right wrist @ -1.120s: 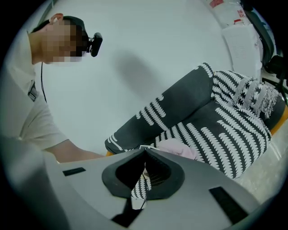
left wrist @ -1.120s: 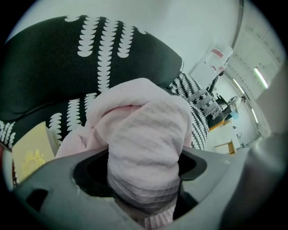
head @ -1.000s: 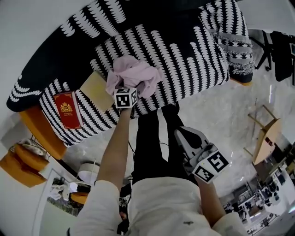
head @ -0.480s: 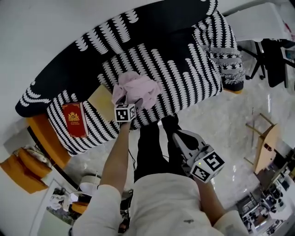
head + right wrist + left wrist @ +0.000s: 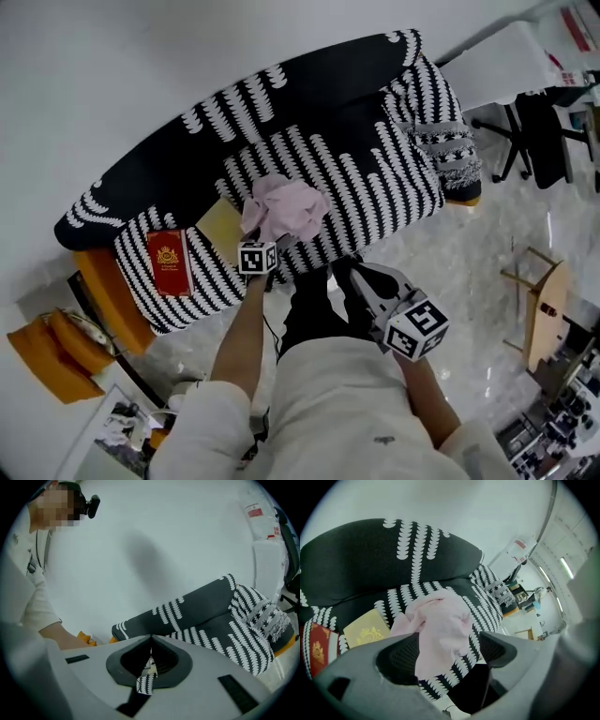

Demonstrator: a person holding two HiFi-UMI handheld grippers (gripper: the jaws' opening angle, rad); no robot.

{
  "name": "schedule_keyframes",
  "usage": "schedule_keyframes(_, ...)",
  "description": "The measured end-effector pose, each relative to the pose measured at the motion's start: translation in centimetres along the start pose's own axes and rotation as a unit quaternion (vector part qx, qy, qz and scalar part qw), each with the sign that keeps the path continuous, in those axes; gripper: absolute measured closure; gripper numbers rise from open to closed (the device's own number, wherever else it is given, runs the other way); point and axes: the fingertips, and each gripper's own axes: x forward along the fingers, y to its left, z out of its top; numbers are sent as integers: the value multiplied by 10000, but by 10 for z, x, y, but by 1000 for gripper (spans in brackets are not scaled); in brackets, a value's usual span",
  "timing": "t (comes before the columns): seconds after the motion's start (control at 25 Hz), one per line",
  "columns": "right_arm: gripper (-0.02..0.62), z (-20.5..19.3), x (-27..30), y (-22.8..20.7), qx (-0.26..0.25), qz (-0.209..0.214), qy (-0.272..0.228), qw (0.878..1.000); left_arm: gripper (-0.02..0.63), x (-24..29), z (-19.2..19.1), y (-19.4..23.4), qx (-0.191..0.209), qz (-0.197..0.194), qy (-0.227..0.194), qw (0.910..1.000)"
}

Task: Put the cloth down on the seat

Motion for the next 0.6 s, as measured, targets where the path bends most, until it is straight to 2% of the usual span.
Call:
schedule_keyframes(0.32, 588, 18, -21, 2, -320, -149, -246, 9991, 259, -41, -6, -29, 134, -15, -105, 9999)
schedule_keyframes(0.56, 588, 32, -25, 3, -510, -143, -351, 9980, 426, -58, -11, -42, 234, -78, -194, 9995)
schedule_keyframes(0.6, 588, 31, -25, 4, -524, -139, -336, 9980, 434, -60, -13, -44, 243, -88, -211, 9994)
